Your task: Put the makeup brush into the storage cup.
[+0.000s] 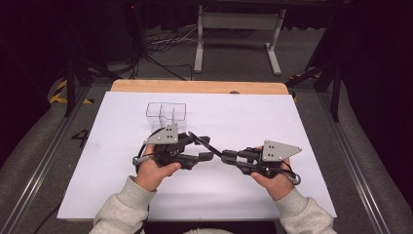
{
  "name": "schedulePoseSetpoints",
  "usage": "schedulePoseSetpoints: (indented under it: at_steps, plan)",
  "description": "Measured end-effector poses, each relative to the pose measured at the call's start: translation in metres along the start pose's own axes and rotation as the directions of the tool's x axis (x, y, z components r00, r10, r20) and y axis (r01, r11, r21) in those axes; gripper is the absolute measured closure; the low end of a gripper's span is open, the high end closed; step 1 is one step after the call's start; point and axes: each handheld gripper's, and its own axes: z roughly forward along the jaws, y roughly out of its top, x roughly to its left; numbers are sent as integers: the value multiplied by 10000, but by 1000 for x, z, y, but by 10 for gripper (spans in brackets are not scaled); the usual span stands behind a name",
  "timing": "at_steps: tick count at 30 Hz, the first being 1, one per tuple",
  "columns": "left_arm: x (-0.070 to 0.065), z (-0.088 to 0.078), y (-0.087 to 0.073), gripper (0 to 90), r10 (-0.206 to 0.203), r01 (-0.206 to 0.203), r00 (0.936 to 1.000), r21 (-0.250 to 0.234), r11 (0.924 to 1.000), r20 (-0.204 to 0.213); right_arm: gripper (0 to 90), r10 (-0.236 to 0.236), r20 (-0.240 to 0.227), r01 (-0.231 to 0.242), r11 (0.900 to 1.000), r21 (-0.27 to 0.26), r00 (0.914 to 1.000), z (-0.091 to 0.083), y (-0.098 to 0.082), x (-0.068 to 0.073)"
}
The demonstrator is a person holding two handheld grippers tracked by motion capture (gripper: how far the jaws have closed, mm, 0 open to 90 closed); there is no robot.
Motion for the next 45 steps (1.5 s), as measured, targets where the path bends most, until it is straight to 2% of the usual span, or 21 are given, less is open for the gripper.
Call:
schedulePoseSetpoints:
  at_steps: [1, 4, 8, 20, 26, 31, 32, 37, 40, 43, 44, 45]
  plan:
    - [0, 0, 0, 558, -6, 6, 10000, 32, 10000, 74, 797, 9, -34, -9, 10000, 27, 10000, 0, -1, 0]
    - [-1, 1, 0, 660, 73, -76, 9997, 139, 9999, 215, 797, 10, -63, -9, 9999, 102, 10000, 2, -2, 0]
    - [-1, 1, 0, 722, 34, -39, 9997, 221, 9997, 235, 796, 15, -130, -14, 9999, 146, 9999, 3, -3, 1]
    - [-2, -1, 0, 781, -297, 268, 9970, 422, 9988, 712, 794, -160, -351, 173, 9991, 376, 9993, 6, -5, 2]
    - [-4, -2, 2, 789, -277, 240, 9975, 573, 9981, 647, 792, -218, -479, 238, 9988, 418, 9986, 7, -5, 2]
    - [-4, -3, 3, 790, -237, 198, 9979, 635, 9978, 606, 777, -323, -395, 340, 9985, 419, 9987, 7, -4, 2]
    - [-4, -4, 3, 790, -240, 207, 9982, 615, 9979, 548, 702, -314, -327, 328, 9986, 418, 9990, 6, -4, 1]
    - [-3, -12, 7, 790, -313, 300, 9992, 493, 9983, 260, 477, -76, -139, 78, 9999, 132, 9999, 1, -1, -2]
    - [-2, -15, 9, 790, -290, 290, 9996, 521, 9982, -4, 324, -211, 136, 212, 9998, -29, 9997, -1, 0, -3]
    - [0, -18, 14, 790, -263, 282, 9990, 540, 9981, -354, 237, -522, 662, 520, 9986, 40, 9964, -4, 1, -4]
    - [0, -20, 16, 790, -270, 294, 9987, 535, 9981, -439, 231, -657, 823, 655, 9978, 46, 9944, -5, 2, -5]
    - [1, -22, 19, 791, -193, 230, 9977, 570, 9981, -644, 235, -591, 887, 589, 9983, 50, 9943, -7, 2, -5]
